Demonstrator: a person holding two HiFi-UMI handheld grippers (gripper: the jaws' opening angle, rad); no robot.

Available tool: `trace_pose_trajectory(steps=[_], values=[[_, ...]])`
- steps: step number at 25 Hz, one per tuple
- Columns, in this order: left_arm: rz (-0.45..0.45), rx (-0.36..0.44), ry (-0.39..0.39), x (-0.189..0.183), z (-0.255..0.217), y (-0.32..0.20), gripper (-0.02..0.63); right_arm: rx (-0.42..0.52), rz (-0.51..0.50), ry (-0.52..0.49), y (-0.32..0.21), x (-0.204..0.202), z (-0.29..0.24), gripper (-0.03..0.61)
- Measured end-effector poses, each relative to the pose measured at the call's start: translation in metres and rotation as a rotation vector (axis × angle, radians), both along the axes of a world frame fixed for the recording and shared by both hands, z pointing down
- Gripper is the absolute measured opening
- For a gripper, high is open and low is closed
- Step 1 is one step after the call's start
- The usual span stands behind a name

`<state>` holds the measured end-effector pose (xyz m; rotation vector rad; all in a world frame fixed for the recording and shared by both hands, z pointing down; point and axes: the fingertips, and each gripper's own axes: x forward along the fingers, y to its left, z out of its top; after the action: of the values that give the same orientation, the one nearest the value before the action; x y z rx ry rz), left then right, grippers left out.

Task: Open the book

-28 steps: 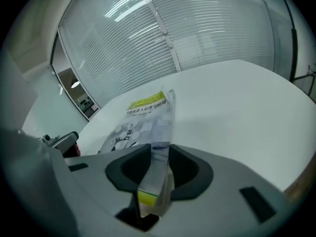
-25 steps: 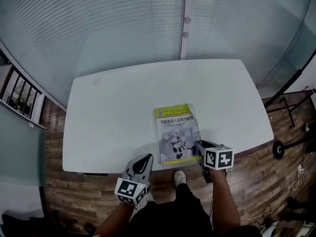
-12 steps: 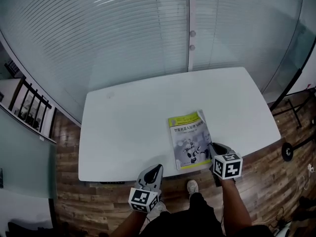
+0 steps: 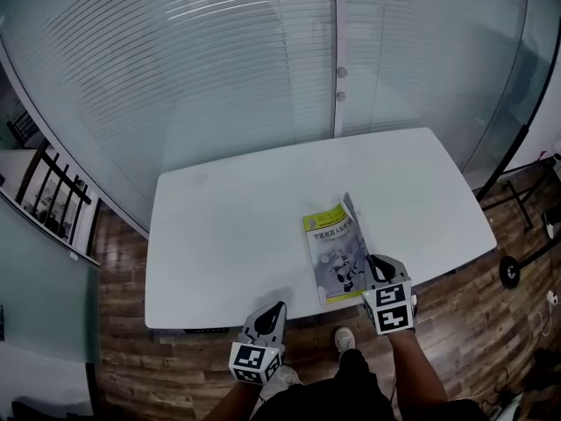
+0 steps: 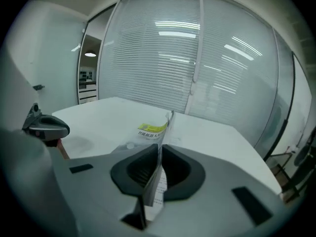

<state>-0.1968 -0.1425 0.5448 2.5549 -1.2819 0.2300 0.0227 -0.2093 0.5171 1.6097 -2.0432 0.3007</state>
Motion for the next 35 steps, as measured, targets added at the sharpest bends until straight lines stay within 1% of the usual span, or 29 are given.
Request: trace_pose_trajectory(steps=[5, 10, 12, 14, 17, 20, 22, 28, 35], values=[[-0.012, -0.021, 0.02, -0.012, 0.008, 0.015, 0.014, 0.06, -0.026, 0.053, 0.005, -0.02, -0.022, 0.032], [-0.044, -0.056, 0.011, -0.037, 0.013, 0.028, 0.014, 0.143, -0.098, 0.196, 0.008, -0.064, -0.045, 0.029], [-0.056, -0.034, 0.011, -0.046, 0.007, 0.032, 0.014, 0.173, -0.13, 0.227, 0.012, -0.088, -0.054, 0.028], [-0.068, 0.007, 0.01, -0.056, 0.0, 0.032, 0.014, 0.201, -0.155, 0.226, 0.015, -0.11, -0.064, 0.026], [-0.084, 0.037, -0.009, -0.07, -0.007, 0.03, 0.014, 0.238, -0.198, 0.231, 0.015, -0.142, -0.071, 0.025], [-0.111, 0.058, -0.057, -0.086, -0.008, 0.032, 0.014, 0.238, -0.237, 0.248, 0.015, -0.169, -0.059, 0.022], [-0.133, 0.067, -0.074, -0.096, -0.008, 0.033, 0.014, 0.237, -0.266, 0.257, 0.014, -0.186, -0.051, 0.021], [-0.181, 0.05, -0.055, -0.12, 0.0, 0.04, 0.014, 0.237, -0.367, 0.295, 0.016, -0.236, -0.027, 0.021], [-0.232, 0.018, -0.052, -0.15, 0.01, 0.047, 0.014, 0.226, -0.481, 0.379, 0.025, -0.29, 0.009, 0.02]])
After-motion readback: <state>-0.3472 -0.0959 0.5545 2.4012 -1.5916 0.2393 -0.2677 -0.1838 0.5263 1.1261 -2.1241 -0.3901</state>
